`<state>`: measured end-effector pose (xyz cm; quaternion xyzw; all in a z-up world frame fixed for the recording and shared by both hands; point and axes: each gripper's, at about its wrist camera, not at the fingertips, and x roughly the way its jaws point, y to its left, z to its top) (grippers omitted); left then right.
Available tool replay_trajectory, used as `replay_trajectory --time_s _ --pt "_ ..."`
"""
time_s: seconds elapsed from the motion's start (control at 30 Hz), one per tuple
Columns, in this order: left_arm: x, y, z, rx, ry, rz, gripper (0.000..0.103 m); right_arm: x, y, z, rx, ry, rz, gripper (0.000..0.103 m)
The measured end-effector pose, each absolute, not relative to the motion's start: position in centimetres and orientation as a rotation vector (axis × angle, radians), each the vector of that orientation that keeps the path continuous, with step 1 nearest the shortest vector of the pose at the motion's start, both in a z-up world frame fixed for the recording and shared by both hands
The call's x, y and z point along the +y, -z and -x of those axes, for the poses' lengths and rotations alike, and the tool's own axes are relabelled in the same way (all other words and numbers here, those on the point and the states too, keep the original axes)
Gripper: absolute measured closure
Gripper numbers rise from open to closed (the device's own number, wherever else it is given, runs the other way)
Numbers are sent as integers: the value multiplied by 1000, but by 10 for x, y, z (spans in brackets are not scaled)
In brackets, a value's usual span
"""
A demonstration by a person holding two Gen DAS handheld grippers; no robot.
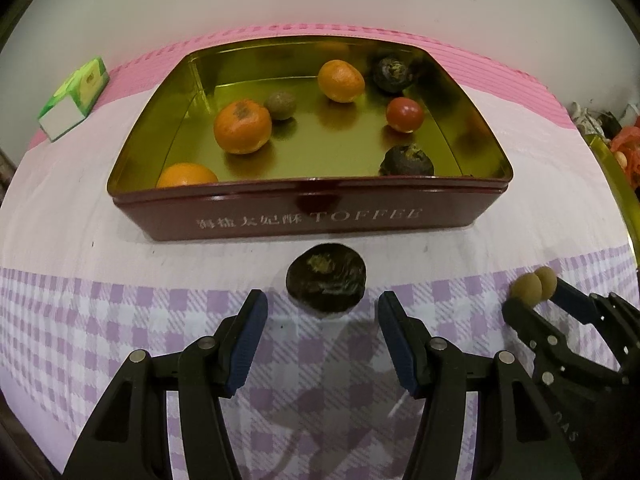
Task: Organize fruits
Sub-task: 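Grasp two olive-green fruits with the right tool while the left tool grasps the dark plum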
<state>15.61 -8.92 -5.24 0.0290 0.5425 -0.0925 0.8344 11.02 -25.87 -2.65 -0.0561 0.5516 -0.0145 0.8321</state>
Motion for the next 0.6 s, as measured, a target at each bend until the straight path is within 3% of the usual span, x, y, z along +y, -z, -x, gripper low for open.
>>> replay_trajectory --time_s 0.37,0.6 --pt "-89 54 -158 1136 194 -98 46 -258 26 -112 1169 39 118 58" --pt "-86 53 -162 1137 194 -93 57 -256 26 -115 1172 38 120 58"
